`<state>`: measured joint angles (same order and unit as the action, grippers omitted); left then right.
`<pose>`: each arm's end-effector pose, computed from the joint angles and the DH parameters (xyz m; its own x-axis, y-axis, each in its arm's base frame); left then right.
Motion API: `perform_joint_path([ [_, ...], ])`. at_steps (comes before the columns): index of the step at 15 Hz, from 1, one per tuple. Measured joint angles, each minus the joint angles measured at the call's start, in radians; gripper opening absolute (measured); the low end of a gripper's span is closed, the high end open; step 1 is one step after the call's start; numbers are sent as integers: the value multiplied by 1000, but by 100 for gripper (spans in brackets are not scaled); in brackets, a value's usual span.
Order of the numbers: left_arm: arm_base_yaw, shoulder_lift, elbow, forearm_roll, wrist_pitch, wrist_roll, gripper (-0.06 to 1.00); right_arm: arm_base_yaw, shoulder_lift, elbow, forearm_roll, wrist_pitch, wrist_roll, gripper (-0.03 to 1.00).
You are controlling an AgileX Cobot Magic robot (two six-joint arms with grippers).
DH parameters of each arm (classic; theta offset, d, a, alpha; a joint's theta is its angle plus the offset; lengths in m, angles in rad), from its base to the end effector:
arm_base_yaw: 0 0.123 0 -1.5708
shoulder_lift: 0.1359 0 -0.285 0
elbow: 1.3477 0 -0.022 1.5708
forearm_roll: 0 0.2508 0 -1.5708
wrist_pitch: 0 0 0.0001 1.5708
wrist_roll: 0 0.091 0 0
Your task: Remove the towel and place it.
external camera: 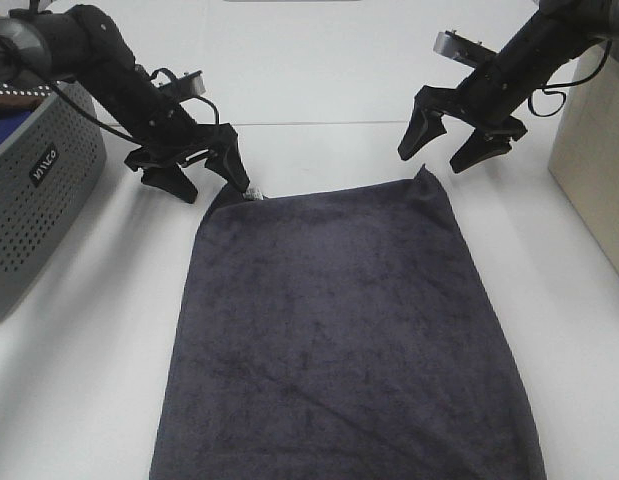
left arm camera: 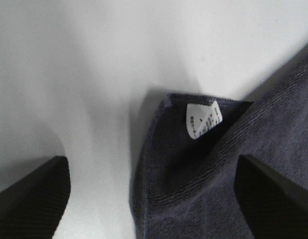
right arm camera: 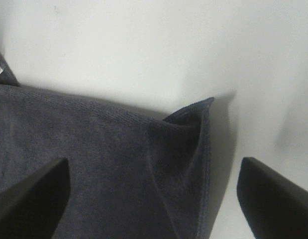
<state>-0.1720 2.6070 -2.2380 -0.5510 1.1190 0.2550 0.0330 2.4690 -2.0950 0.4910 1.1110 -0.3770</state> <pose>0.5132 -0.1327 0.1070 -0.9598 0.1604 -0.2305 0.2526 0.8514 -0.4596 0.5085 0.0553 0.1385 -0.9464 -0.1614 -0.2798 -0.2626 0.8888 0.3756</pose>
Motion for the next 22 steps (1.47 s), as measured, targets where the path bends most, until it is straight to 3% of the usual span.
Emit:
perform_joint_path([
  [10,3,21,-13,-34,-1,15,84,0,72,-4,-6,-56,-30,84],
  [16,-18,23,-15,-33,-2,22,84,0,88,-12,-14,-59,-29,73],
  [22,-57,39,-17,-44,-48,12,57,14,101,-16,-3,-76,-25,54],
])
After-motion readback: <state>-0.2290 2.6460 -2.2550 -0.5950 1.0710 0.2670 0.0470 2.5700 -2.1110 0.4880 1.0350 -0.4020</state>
